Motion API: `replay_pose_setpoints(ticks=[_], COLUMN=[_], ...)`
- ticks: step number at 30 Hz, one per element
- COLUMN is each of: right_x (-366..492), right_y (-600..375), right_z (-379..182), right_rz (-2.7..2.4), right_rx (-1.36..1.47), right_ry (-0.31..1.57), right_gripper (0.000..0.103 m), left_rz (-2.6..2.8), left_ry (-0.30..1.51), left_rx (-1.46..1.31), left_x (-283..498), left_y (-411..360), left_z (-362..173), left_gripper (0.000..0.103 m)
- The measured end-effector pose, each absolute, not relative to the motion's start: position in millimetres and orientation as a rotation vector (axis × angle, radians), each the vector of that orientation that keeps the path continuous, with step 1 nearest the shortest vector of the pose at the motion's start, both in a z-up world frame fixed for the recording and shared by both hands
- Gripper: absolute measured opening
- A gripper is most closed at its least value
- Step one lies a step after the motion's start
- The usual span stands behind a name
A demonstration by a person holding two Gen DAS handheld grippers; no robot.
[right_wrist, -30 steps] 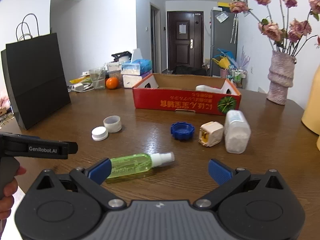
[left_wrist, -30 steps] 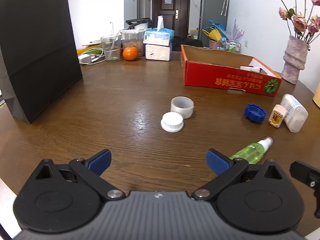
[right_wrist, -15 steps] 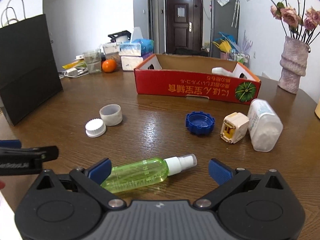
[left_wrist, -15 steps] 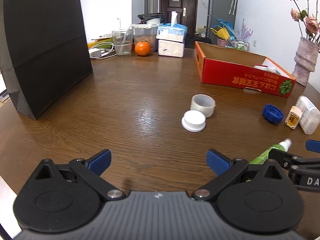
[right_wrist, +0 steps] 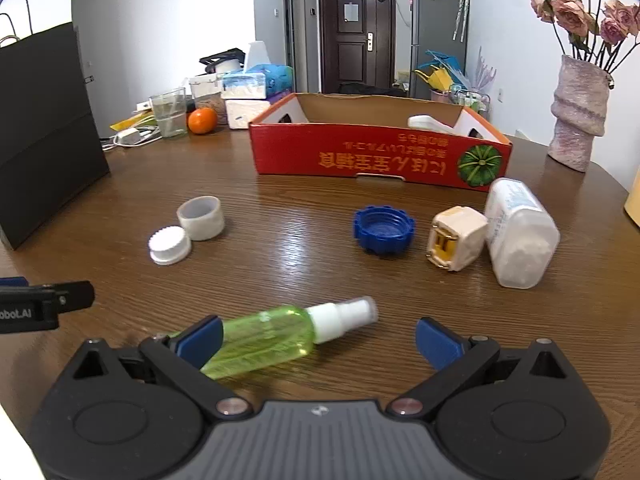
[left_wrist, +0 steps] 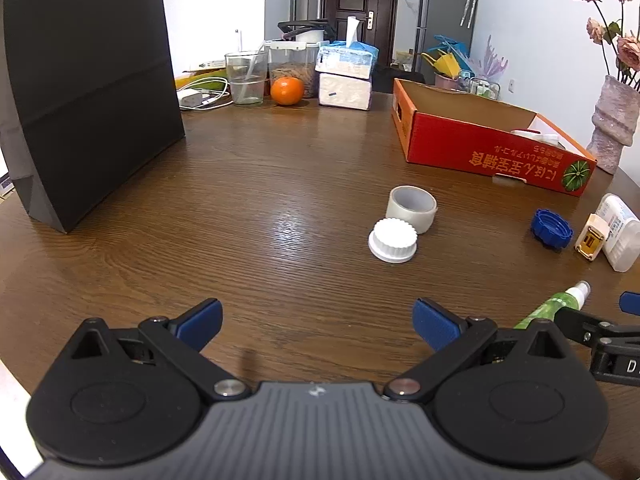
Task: Organize rigid objects
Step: 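Move the right tool to the green spray bottle while the left tool approaches the white ridged cap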
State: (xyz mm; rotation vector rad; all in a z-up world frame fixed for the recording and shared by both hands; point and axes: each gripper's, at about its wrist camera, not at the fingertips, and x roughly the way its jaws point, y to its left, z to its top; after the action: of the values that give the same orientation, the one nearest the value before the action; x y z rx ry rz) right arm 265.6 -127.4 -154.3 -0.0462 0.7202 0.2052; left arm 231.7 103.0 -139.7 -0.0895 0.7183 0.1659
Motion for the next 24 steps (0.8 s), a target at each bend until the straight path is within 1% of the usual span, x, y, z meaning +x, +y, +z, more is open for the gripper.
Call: replay_pose_setpoints(ticks=[21,24], right_x=[290.5,288.4], right_y=[-97.9,-93.7], right_z=[-158.2,-158.6], right_rz=[0.250,0.273], right_rx=[0.028,0.026], right_ry=[0.759,0.752], right_gripper=[0.102,0.099], left_rz=[0.183,0.196], left_ry=[0.735,0.726], left_rx=[-0.100,-0.112], left_x=[231.8,231.0], left_y=[100.0,103.8], left_z=[-142.0,-139.5], left_gripper=[0.103,0.103])
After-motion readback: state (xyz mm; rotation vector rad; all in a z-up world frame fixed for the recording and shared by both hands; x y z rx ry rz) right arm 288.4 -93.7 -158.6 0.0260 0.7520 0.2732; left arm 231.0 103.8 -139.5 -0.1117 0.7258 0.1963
